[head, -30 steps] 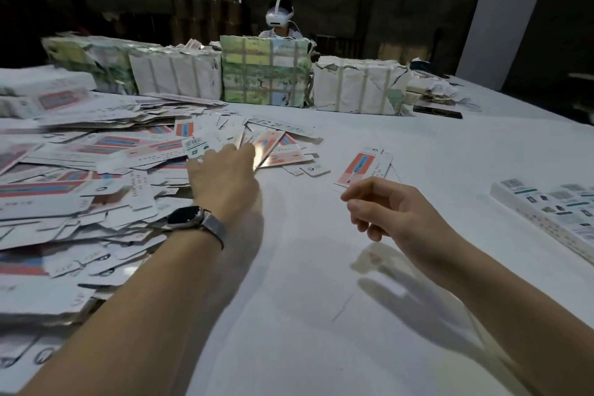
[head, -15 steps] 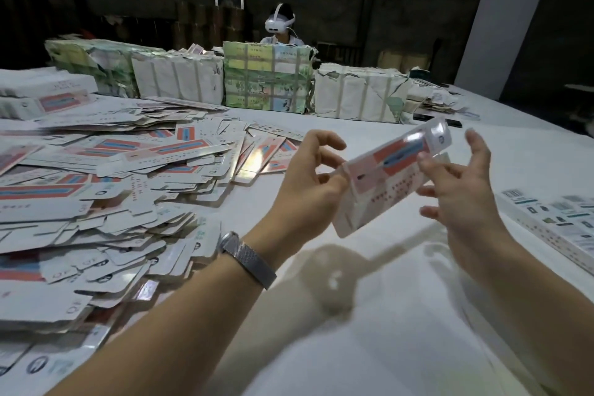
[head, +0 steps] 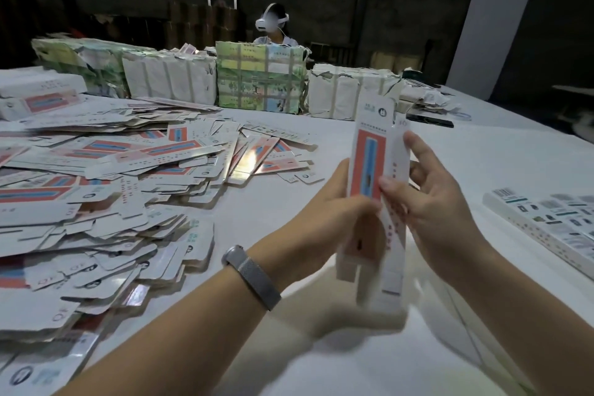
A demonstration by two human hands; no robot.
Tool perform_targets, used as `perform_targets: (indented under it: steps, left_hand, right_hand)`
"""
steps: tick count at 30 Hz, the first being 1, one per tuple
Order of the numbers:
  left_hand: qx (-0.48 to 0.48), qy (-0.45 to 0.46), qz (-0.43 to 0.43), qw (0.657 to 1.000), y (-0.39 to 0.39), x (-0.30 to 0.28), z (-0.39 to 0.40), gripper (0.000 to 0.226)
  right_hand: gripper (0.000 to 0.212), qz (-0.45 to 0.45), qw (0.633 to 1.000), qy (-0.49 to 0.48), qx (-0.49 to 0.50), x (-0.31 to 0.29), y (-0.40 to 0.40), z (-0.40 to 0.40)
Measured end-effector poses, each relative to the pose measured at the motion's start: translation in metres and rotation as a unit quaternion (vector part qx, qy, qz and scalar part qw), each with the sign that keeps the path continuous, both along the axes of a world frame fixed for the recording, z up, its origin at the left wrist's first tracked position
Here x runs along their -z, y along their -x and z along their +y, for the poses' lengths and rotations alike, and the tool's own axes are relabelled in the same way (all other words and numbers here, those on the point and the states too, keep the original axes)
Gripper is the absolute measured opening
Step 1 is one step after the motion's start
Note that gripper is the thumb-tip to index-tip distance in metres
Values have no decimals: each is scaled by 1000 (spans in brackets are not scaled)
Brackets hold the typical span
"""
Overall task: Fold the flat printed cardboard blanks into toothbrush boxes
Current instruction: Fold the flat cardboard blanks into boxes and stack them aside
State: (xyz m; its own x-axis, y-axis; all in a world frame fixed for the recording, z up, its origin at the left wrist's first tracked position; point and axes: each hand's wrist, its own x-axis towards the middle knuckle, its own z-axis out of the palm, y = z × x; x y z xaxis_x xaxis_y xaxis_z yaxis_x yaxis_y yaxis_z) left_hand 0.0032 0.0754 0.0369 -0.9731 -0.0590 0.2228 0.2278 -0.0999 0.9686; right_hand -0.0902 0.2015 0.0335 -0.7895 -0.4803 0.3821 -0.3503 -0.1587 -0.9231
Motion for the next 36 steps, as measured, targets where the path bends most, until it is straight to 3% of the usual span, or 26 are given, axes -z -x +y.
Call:
perform_targets:
  steps: [6,10,14,23,27,32,36]
  left_hand:
    - [14,-125,-4,992,-1,-2,-3,43]
    - [13,-76,-25,997,-5,-1,-2,22]
    - [58,-62,-83,993,-9,-1,-1,58]
    - [41,-18,-82,996,-4,5,-2,55]
    - [30,-33,-69,997,-5,2,-6,57]
    - [57,-51,-32,997,-2,-1,3,48]
    - [-37,-55,19,998,2,3,5,82]
  right_hand:
    - [65,34,998,-46,-22,2,-4,-1]
    - [57,33,999,-36,-5,-4,-2,2]
    - [53,78,995,-55,36,-10,3,9]
    - [7,214,957,-149,125,-17,13,18]
    - [22,255,943,-176,120,-13,2,13]
    - [67,157,974,-149,60,-14,0,11]
    - [55,101,994,-50,-15,-16,-3,9]
